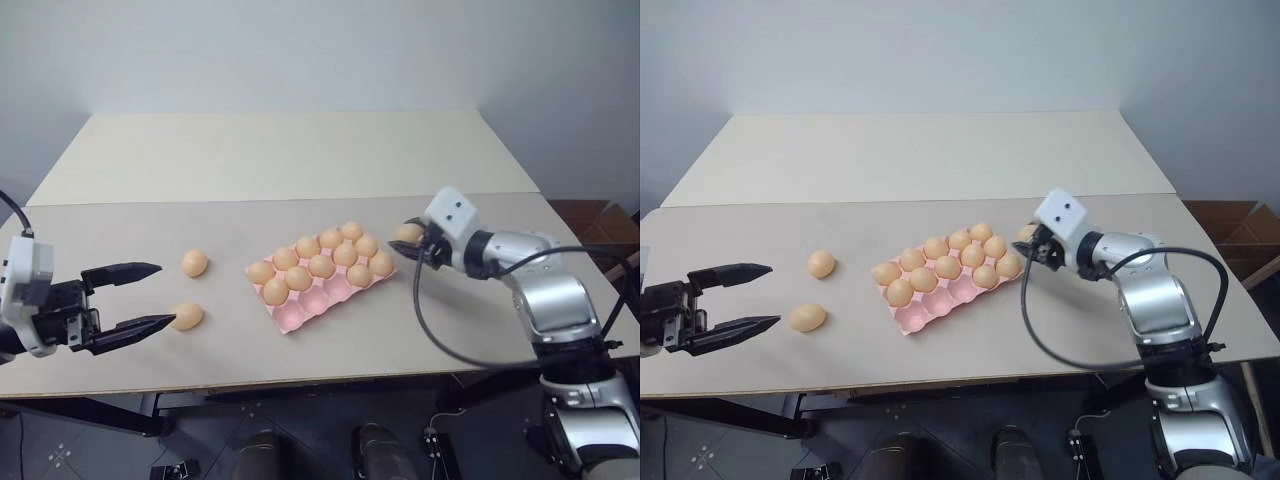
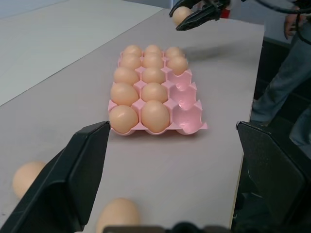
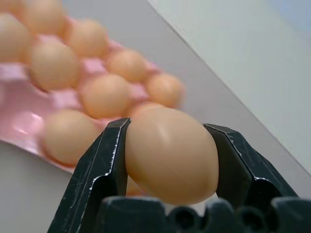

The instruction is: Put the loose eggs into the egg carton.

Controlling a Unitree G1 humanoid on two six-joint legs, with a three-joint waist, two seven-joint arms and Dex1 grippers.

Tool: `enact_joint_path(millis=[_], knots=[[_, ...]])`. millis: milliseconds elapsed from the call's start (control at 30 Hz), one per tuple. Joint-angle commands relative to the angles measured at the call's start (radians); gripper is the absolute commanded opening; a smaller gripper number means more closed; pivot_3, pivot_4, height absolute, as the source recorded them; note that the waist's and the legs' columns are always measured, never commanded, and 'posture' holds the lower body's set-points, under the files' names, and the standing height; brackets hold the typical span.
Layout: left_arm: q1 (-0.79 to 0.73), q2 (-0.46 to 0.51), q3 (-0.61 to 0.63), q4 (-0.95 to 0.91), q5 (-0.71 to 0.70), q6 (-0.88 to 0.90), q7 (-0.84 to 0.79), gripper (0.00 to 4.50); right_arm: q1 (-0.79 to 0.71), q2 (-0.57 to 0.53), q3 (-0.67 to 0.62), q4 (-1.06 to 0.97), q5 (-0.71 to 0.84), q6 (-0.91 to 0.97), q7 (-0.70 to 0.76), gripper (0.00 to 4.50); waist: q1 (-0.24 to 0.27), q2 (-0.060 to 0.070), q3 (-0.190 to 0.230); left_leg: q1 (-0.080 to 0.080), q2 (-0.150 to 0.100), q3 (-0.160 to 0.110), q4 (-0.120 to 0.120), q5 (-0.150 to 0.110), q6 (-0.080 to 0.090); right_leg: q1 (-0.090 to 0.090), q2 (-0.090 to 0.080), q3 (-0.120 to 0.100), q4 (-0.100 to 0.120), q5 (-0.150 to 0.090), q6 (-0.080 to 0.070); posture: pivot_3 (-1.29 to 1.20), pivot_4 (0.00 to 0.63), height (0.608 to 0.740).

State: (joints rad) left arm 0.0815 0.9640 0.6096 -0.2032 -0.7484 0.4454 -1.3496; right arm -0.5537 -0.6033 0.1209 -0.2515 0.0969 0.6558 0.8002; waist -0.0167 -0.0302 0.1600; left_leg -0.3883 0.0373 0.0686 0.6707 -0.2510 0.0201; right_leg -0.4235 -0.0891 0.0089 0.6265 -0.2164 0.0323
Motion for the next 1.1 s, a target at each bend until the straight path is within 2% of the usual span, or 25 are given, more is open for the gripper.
enact_joint_path(millis=[33, 267, 400, 500, 533, 667, 800, 1000, 1100], knots=[[-0.018, 0.017, 0.017, -0.001, -0.016, -0.001, -0.004, 4.5, 0.024, 0.06, 0.066, -0.101, 0.012, 0.056, -0.042, 2.28, 0.0, 0.0, 0.0, 0.0, 0.0, 0.001, 0.0, 0.0, 0.0, 0.0, 0.0, 0.0, 0.0, 0.0, 0.0, 0.0, 0.15, 0.74], [-0.031, 0.016, 0.007, 0.011, -0.01, -0.007, -0.008, 4.5, 0.022, 0.165, 0.212, -0.071, -0.052, 0.035, -0.113, 2.28, 0.001, 0.0, 0.0, -0.002, -0.001, 0.002, 0.0, 0.0, 0.0, -0.001, -0.001, 0.0, 0.0, 0.0, 0.0, 0.0, 0.15, 0.74], [-0.044, 0.022, 0.005, 0.019, -0.008, -0.006, -0.014, 4.5, 0.02, 0.163, 0.225, -0.068, -0.06, 0.048, -0.11, 3.48, 0.003, 0.0, 0.0, -0.001, -0.001, 0.001, 0.0, 0.0, 0.0, -0.001, -0.001, 0.0, 0.0, 0.0, 0.0, 0.0, 0.15, 0.74], [-0.046, 0.028, 0.008, 0.025, -0.005, -0.006, -0.021, 4.5, 0.021, 0.14, 0.182, -0.136, -0.029, 0.085, -0.096, 4.43, 0.003, 0.0, 0.0, -0.002, -0.001, 0.001, 0.0, 0.0, 0.0, -0.001, -0.001, 0.0, -0.001, 0.0, 0.0, 0.0, 0.15, 0.74], [-0.046, 0.029, 0.008, 0.025, -0.005, -0.006, -0.022, 4.5, 0.021, 0.132, 0.168, -0.158, -0.017, 0.097, -0.092, 4.48, 0.003, 0.0, 0.0, -0.002, -0.001, 0.001, 0.0, 0.0, 0.0, -0.001, -0.001, 0.0, -0.001, 0.0, 0.0, 0.0, 0.15, 0.74], [-0.039, 0.029, 0.013, 0.025, -0.004, -0.007, -0.025, 4.5, 0.039, 0.07, 0.019, -0.305, 0.105, 0.182, -0.042, 4.48, 0.004, 0.0, 0.0, -0.002, -0.001, 0.001, 0.0, 0.0, 0.0, -0.001, -0.001, -0.001, 0.0, 0.0, 0.0, 0.0, 0.15, 0.74], [-0.018, 0.025, 0.026, 0.032, 0.0, -0.008, -0.029, 4.5, 0.16, -0.062, -0.19, -0.372, 0.234, 0.152, 0.073, 4.48, 0.01, -0.001, 0.0, -0.002, -0.001, 0.001, 0.0, 0.0, 0.0, 0.0, -0.001, -0.002, -0.002, 0.0, 0.0, 0.0, 0.15, 0.74], [0.003, 0.017, 0.019, 0.07, 0.008, -0.017, -0.03, 4.5, 0.401, -0.23, -0.456, -0.196, 0.301, -0.123, 0.303, 4.48, 0.014, -0.001, 0.0, -0.001, -0.001, 0.002, 0.0, 0.0, 0.0, 0.001, -0.001, -0.001, -0.003, -0.001, 0.0, 0.0, 0.15, 0.74], [0.006, 0.011, 0.013, 0.082, 0.014, -0.024, -0.03, 4.5, 0.473, -0.269, -0.504, -0.072, 0.29, -0.232, 0.353, 4.48, 0.009, -0.001, 0.0, 0.0, -0.001, 0.002, 0.0, 0.0, 0.0, 0.001, -0.001, -0.001, -0.003, -0.001, 0.0, 0.0, 0.15, 0.74]])
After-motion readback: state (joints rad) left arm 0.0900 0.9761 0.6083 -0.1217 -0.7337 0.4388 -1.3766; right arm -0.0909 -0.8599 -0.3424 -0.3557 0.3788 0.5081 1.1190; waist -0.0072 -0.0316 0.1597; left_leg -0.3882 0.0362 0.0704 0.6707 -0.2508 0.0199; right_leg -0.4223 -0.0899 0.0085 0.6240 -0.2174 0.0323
